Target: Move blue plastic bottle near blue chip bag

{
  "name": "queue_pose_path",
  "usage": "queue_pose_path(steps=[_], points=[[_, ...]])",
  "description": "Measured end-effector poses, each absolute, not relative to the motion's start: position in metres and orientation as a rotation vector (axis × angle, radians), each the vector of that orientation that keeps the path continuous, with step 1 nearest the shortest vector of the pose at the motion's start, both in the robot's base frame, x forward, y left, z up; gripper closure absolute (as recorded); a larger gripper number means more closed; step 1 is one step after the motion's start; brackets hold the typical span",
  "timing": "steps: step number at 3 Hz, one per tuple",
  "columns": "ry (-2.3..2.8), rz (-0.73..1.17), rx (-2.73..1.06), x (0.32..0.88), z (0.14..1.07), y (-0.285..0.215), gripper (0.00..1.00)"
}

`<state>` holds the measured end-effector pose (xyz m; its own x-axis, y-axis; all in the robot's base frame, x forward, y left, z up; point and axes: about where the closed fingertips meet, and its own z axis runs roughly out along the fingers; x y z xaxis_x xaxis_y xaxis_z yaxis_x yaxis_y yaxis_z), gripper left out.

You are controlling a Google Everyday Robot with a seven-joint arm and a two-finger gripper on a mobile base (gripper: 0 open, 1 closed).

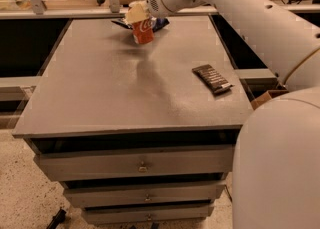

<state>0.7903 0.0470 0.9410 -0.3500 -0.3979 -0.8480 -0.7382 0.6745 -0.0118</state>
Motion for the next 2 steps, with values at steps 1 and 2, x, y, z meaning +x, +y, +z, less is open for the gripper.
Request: queue_pose_path(steps=[1,2], points=[[1.986,0.49,-0.826,0.81,0.929,0.027,1.0],[1.984,0.519,-0.79,0.827,0.922,0.026,1.0]])
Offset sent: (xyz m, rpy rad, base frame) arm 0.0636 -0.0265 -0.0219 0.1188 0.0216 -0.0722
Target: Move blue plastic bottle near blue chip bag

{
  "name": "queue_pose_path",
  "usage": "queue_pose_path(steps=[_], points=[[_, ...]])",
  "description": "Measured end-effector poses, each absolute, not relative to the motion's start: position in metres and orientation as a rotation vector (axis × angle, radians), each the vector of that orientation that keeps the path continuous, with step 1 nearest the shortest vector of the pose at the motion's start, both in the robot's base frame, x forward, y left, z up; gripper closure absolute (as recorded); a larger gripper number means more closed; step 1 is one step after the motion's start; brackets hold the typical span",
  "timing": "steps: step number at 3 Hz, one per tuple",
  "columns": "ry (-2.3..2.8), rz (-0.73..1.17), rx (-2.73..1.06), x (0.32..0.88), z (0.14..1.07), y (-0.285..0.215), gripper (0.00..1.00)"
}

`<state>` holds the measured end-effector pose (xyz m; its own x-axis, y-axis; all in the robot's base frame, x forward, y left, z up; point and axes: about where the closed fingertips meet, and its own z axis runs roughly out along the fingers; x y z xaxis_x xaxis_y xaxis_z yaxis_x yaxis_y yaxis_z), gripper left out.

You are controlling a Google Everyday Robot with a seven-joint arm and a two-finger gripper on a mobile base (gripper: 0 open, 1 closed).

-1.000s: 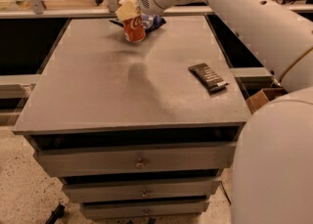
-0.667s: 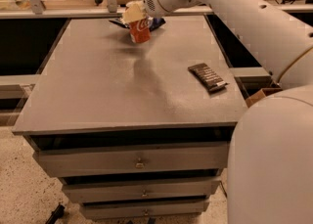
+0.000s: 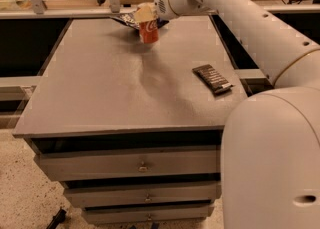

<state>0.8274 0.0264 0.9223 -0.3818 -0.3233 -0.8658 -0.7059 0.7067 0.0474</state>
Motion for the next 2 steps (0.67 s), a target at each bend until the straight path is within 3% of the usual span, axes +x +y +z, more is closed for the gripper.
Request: queue_pose_path(steps=[1,2], points=[[1.994,0.556,-0.762,0.837,0.911,0.039,1.0],[2.023,0.555,-0.748,0.837,0.899,0.043,0.82]])
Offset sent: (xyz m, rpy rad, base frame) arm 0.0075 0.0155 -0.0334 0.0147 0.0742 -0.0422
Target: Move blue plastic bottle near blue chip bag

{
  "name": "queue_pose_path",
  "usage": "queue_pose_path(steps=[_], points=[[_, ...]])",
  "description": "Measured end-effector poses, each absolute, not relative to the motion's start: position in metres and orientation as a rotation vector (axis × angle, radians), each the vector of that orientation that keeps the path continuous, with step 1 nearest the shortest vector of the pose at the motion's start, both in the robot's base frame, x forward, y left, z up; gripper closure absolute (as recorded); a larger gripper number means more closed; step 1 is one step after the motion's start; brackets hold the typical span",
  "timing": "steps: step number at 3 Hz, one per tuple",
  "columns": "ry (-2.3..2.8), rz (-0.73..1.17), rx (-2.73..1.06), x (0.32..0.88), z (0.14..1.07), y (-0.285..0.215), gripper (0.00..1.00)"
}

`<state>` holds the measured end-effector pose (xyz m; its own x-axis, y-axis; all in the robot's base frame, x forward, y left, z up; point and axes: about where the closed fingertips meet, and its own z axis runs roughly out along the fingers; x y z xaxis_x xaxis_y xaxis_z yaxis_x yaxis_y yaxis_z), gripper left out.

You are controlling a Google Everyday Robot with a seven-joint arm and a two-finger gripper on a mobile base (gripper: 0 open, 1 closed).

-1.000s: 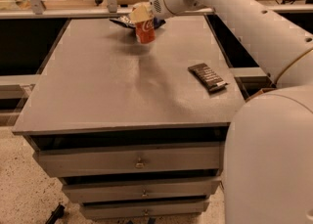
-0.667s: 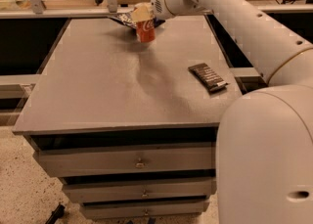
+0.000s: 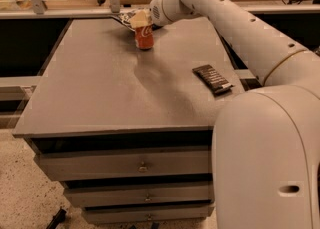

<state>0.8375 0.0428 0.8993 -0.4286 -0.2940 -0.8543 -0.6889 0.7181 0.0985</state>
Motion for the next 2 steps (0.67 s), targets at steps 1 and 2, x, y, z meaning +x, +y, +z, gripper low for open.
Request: queue_pose_path(steps=[1,2], points=[[2.041,0.553,-0.741,0.834,0.8922,0.0428,0.59],[2.044,0.553,-0.734,0.8296,0.8899,0.0394,0.36]])
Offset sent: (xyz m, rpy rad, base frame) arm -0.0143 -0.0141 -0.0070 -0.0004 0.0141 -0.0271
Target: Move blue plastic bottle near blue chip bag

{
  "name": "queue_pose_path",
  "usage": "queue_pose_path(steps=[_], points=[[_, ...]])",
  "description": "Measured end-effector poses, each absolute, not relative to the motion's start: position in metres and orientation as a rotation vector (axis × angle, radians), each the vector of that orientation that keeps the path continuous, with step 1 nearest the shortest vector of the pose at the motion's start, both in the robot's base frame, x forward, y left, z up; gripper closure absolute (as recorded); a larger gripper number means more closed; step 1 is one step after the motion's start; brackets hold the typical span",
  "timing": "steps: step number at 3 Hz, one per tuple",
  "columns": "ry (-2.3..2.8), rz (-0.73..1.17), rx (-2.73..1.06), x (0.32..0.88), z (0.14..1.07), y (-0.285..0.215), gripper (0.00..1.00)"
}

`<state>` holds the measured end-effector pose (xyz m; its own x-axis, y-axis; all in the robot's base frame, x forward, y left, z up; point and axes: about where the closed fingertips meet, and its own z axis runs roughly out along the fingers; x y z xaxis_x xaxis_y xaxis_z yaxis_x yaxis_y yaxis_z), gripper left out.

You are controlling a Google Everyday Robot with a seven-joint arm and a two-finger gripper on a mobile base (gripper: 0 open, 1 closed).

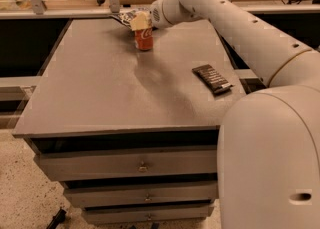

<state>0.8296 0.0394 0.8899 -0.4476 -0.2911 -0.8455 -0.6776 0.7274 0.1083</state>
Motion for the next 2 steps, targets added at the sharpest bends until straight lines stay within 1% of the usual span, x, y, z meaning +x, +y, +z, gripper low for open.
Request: queue_pose_path(steps=[1,2], points=[[2.044,0.553,-0.734,0.829,0.8899,0.039,0.13],[2.032,0.561,-0.738,0.8226,0.8929,0.0345,0.0]])
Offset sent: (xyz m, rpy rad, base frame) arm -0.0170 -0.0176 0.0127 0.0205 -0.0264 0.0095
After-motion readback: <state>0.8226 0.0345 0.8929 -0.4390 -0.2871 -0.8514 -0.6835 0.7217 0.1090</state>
